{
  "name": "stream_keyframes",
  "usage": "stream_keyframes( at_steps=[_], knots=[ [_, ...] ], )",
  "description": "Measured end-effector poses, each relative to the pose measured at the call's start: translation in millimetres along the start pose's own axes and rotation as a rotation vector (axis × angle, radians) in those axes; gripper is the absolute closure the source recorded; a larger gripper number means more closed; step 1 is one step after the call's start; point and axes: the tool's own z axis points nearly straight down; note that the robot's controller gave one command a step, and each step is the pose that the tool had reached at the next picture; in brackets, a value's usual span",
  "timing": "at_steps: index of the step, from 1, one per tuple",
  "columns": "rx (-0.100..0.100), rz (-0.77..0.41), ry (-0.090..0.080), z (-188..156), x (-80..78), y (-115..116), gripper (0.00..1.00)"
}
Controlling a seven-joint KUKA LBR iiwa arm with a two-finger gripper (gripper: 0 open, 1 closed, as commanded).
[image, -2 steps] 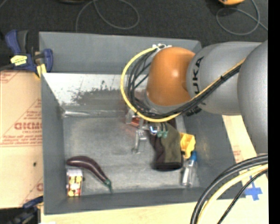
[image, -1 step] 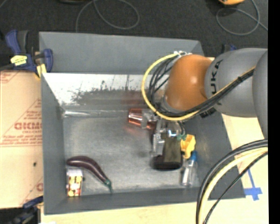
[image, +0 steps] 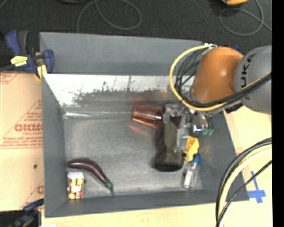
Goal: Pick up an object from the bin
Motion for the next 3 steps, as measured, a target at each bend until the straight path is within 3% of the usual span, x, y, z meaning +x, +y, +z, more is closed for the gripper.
stream_keyframes(
  at_steps=[1,2,3],
  knots=[
    [-0.004,-0.225,0.004,19,18.4,16,0.00],
    [-0.001,-0.494,-0.002,60,-9.8,0,0.00],
    [-0.003,-0.622,-0.001,67,11.9,19,1.00]
  ],
)
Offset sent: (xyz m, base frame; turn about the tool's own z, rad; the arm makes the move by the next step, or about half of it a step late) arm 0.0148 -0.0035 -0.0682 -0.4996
